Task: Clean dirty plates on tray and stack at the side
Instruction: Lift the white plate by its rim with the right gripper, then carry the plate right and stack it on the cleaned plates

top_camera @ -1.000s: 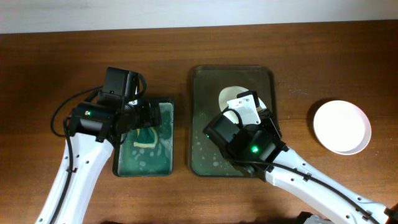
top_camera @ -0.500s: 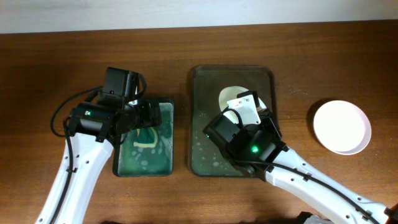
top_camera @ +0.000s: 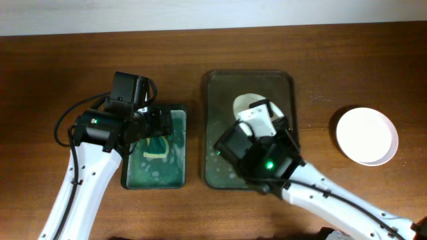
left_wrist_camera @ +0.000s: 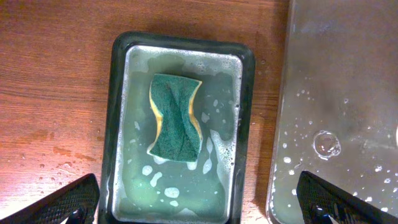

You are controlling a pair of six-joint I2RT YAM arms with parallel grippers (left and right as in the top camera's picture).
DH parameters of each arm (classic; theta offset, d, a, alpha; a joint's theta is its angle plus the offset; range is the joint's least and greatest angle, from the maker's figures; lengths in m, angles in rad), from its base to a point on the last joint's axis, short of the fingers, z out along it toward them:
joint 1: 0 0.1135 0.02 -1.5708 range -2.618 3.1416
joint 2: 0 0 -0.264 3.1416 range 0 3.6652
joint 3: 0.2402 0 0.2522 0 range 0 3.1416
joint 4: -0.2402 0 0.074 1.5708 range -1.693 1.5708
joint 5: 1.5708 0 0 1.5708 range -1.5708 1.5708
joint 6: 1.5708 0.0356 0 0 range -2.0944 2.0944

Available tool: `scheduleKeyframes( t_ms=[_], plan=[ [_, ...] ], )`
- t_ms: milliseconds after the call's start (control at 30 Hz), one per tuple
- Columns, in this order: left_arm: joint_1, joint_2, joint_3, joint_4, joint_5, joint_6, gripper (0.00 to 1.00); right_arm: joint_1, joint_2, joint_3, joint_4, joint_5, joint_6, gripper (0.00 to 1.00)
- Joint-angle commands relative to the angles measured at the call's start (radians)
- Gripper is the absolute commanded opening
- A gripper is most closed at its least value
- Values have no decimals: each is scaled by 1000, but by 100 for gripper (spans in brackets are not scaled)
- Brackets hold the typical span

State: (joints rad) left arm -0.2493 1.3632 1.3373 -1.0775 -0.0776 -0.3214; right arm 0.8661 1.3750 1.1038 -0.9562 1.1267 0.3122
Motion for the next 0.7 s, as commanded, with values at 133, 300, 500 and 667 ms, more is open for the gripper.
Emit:
scheduleKeyframes(
  t_ms=[133,300,500,667],
  plan=[
    [2,-4,16,-2,7,4,99,96,-11,30,7,180,-11,4],
    [2,-4,16,-2,7,4,99,96,-11,30,6,180,-11,4],
    [2,-4,16,-2,7,4,99,92,-11,30,4,179,22,4],
    [2,-4,16,-1,7,4,99,-56,-11,30,2,-84,115,4]
  ],
)
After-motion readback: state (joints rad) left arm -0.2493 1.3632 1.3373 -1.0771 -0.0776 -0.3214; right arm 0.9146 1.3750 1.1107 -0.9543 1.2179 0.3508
